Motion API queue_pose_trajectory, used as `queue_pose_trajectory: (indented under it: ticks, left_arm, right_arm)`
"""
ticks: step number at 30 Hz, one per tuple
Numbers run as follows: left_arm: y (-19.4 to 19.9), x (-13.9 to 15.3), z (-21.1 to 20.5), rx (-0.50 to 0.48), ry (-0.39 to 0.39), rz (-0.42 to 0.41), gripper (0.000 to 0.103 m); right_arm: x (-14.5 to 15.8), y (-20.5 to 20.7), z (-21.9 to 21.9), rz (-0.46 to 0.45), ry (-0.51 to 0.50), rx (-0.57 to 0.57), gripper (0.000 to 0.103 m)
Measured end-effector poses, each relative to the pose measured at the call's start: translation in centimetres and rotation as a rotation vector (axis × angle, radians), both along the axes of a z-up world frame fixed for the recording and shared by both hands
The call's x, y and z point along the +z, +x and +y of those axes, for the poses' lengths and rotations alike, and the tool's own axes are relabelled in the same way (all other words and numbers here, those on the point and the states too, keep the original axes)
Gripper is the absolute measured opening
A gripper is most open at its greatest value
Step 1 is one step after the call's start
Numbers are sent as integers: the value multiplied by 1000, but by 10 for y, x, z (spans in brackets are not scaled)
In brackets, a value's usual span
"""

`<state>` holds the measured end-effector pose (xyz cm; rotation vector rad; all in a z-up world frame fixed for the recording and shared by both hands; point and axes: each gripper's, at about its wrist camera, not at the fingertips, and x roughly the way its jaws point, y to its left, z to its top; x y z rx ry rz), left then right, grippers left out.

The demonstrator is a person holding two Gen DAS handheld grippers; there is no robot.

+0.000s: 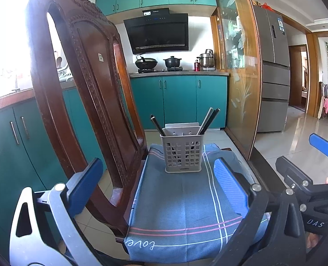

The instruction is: Organize utensils

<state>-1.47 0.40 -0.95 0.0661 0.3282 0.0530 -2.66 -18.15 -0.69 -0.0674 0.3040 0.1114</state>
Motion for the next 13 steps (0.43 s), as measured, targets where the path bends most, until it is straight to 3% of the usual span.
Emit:
queue_pose_trajectory:
  ticks: [9,11,13]
  left_arm:
    - [30,-24,4,-8,-46,88,100]
    - [49,-38,6,-33,-80,137,100]
    - [71,-56,9,-47,-119,192,100]
  right_arm:
    - [-24,30,-6,93,9,7,100]
    - [-41,49,-12,167,16,-8,100]
    - [-72,84,-19,301,53,-19,100]
